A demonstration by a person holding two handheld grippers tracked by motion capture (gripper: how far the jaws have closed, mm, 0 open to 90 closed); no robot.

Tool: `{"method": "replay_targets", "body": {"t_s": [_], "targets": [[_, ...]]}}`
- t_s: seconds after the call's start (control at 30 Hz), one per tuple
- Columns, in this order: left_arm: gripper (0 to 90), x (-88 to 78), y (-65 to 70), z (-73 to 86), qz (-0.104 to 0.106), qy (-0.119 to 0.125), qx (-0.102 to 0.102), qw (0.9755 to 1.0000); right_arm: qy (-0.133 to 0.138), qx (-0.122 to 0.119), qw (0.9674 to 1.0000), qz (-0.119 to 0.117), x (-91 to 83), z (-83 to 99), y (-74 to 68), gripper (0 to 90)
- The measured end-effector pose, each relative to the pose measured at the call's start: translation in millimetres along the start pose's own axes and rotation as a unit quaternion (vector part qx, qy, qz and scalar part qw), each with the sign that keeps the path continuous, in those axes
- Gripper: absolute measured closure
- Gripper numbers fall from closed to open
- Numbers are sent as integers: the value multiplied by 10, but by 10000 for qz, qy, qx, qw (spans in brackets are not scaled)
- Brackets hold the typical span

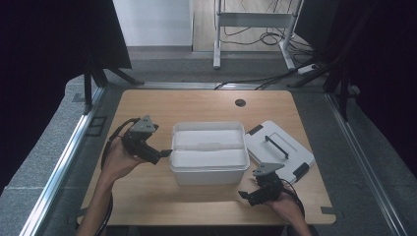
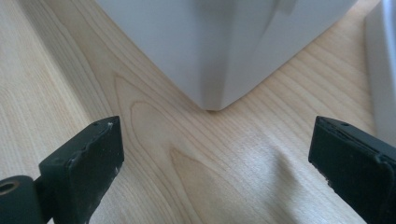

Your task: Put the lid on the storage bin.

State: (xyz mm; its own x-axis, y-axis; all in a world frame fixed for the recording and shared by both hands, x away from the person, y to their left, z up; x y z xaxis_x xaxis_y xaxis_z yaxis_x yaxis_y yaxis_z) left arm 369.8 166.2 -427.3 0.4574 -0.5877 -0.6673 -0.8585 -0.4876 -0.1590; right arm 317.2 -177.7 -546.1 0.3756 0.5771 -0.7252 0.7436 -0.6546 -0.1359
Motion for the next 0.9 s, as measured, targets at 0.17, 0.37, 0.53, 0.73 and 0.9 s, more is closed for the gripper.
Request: {"method": "replay_targets", "body": {"t_s": [0.17,0.37,0.53,0.73,0.9], "targets": [[0,10,25,309,-98,-76,-263,9996,71,32,10000,12,-138,-88,50,53],[0,74,99,641,-187,1,-570,9982,116,88,9998,95,-305,-209,189,71],[0,164,204,867,-255,-29,-676,9974,205,90,9995,211,-449,-342,332,85],[0,324,373,1094,-214,-117,-786,9966,296,79,9986,431,-624,-515,517,90],[0,451,504,1229,-183,-281,-811,9961,221,267,9964,770,-649,-607,843,144]]}}
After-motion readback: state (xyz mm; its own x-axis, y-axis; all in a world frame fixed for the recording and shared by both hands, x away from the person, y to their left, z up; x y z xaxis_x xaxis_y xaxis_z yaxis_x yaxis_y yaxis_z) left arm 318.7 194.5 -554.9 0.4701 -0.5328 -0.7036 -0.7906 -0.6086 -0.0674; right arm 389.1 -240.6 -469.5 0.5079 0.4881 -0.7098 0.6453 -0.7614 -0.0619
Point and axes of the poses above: each handheld gripper's, and its own axes: x roughly forward along the jaws, z roughly out of its underside, y roughly to its right, the point moved 7 cm from there along x, roughly forward along the jaws, and after that the axes turned 7 degrees about x, right-handed, at the moved point
